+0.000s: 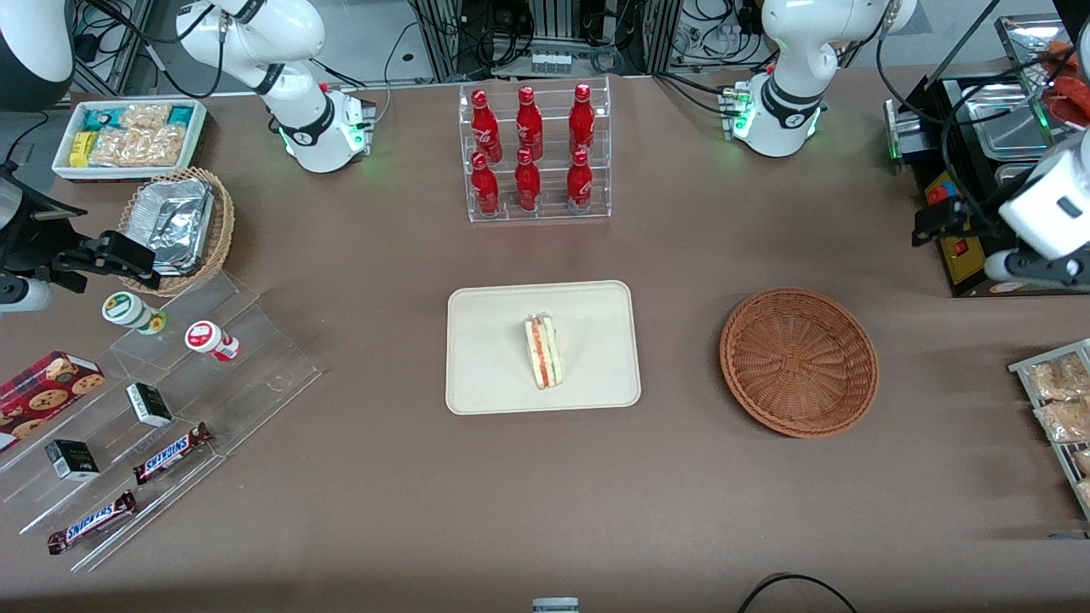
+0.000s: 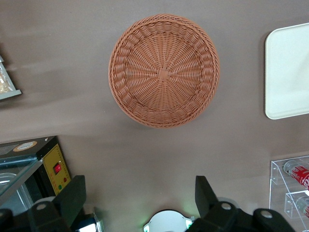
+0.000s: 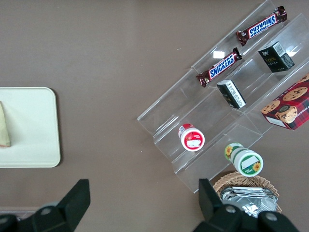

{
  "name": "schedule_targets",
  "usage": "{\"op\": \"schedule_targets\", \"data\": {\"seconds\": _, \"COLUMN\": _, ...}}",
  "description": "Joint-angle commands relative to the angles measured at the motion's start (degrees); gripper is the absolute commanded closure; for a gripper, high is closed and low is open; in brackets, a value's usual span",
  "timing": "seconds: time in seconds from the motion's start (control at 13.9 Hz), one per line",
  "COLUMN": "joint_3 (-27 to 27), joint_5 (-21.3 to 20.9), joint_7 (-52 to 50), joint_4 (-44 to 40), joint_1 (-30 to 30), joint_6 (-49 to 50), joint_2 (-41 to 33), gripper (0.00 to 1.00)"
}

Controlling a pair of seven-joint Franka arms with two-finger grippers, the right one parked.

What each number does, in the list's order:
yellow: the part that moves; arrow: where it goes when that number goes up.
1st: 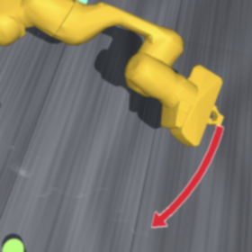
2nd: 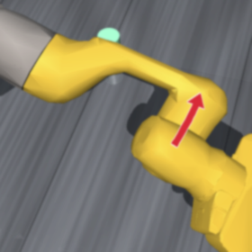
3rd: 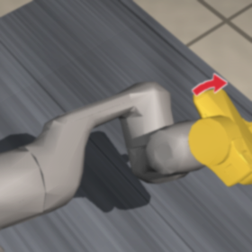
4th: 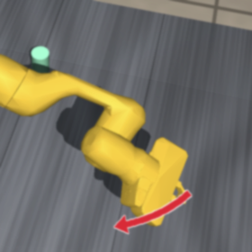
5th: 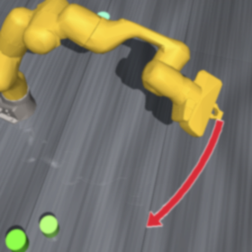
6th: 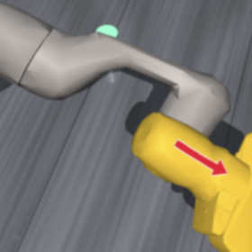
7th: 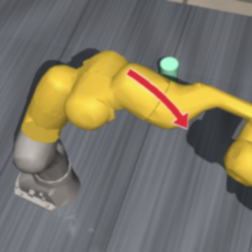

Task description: Place sandwich from basket to tray

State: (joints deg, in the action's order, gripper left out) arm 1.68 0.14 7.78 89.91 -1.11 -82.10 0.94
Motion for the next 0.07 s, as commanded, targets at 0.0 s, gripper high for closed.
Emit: {"op": "schedule_targets", "data": {"seconds": 0.0, "joint_3": 0.7, "joint_5": -0.6, "joint_7": 0.1, "joint_4": 1.8, "joint_1": -0.6, "joint_6": 0.4, "joint_2": -2.7, "gripper": 0.00}}
